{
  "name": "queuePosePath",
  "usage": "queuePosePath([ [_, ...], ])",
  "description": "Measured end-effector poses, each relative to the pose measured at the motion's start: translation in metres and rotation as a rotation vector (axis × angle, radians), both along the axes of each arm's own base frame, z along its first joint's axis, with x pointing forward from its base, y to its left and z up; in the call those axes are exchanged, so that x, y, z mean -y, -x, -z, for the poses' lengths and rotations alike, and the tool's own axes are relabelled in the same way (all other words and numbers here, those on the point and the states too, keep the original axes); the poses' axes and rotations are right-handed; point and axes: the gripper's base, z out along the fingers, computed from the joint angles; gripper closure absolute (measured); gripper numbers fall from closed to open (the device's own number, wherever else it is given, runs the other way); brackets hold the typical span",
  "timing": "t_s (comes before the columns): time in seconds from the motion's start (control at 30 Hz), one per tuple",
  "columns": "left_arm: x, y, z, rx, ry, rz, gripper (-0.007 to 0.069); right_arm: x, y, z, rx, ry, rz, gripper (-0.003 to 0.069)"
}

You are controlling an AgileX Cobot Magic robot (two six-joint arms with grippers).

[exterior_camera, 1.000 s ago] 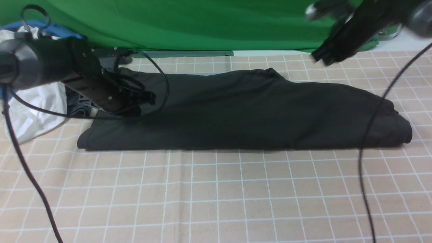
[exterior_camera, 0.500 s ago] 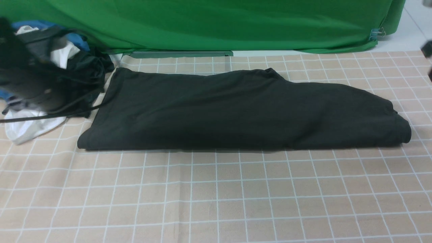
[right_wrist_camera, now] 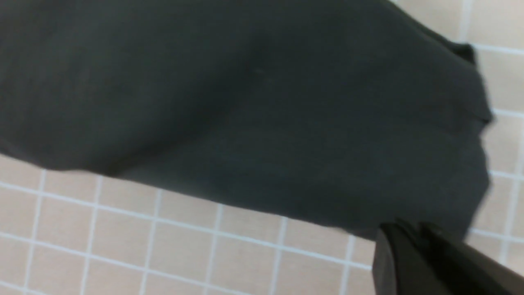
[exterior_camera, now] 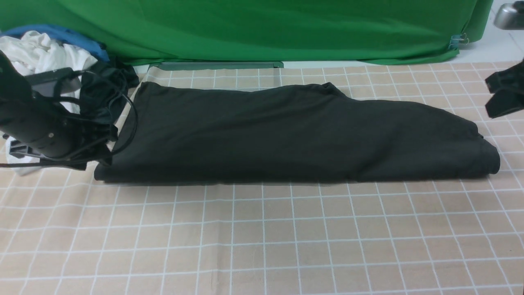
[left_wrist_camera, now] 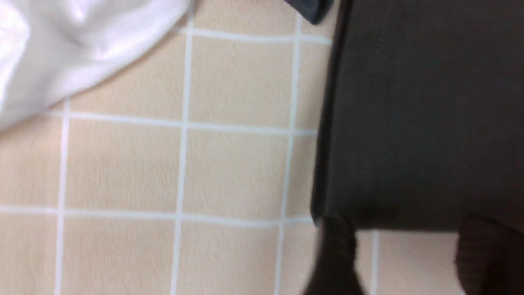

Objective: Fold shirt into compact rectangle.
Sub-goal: 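Pull the folded dark garment lengthwise by its ends to straighten it flat on the table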

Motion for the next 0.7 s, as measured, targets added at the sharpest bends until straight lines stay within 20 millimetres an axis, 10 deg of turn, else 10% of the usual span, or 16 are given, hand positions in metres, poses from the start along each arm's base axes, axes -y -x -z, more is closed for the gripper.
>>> queuePosePath([
  [0.17,-0.002,-0.009,0.018,0.005,-0.012,-0.008,-0.0022,-0.014,-0.002,0.0,0.013,-0.001,-0.035,0.0569],
  [0.33,-0.001,-0.011,0.033,-0.029,-0.004,0.027,-0.0006,-0.014,-0.004,-0.001,0.04,0.002,-0.028,0.0568],
  [0.47,0.001,-0.013,0.043,-0.053,0.017,0.033,0.0113,-0.014,-0.005,-0.002,0.047,0.004,-0.026,0.0568],
  [0.7,0.0,-0.012,0.045,-0.075,0.023,0.042,0.0533,-0.012,-0.004,-0.001,0.04,0.029,-0.033,0.056],
])
